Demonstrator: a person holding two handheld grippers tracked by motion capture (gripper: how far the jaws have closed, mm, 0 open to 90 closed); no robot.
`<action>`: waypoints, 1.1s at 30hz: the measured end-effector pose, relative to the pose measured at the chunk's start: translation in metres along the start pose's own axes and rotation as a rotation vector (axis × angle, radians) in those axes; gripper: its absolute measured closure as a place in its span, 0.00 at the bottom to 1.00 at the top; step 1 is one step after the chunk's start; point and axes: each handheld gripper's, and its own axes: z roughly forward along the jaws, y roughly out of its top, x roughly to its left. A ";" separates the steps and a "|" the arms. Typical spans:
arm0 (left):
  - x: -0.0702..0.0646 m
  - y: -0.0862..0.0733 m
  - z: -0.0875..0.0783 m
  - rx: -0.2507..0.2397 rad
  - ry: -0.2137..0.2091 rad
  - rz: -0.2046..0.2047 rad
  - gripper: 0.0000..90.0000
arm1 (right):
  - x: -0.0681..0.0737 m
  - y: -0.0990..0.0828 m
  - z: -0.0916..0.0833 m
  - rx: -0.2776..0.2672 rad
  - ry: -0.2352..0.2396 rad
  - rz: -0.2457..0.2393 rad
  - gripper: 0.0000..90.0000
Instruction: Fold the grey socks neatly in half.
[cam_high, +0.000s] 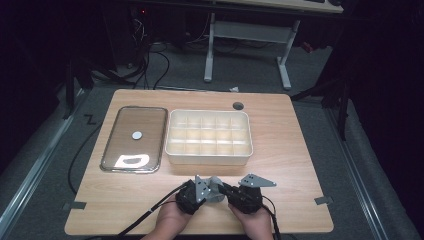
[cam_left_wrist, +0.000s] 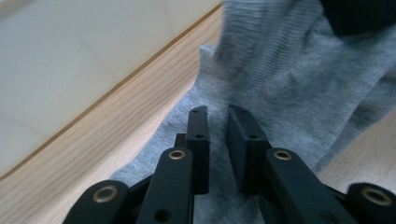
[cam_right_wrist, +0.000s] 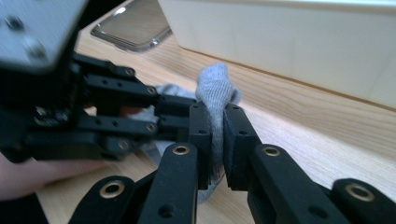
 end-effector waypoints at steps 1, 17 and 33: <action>0.000 0.000 0.000 0.000 0.000 0.000 0.87 | 0.000 0.000 0.000 0.000 0.000 0.000 0.94; 0.045 -0.023 -0.041 -0.067 -0.112 -0.207 0.61 | -0.006 -0.009 -0.003 -0.004 -0.026 0.014 0.93; 0.055 -0.053 -0.041 -0.019 -0.216 -0.326 0.72 | 0.010 -0.006 0.001 0.019 -0.094 -0.050 0.92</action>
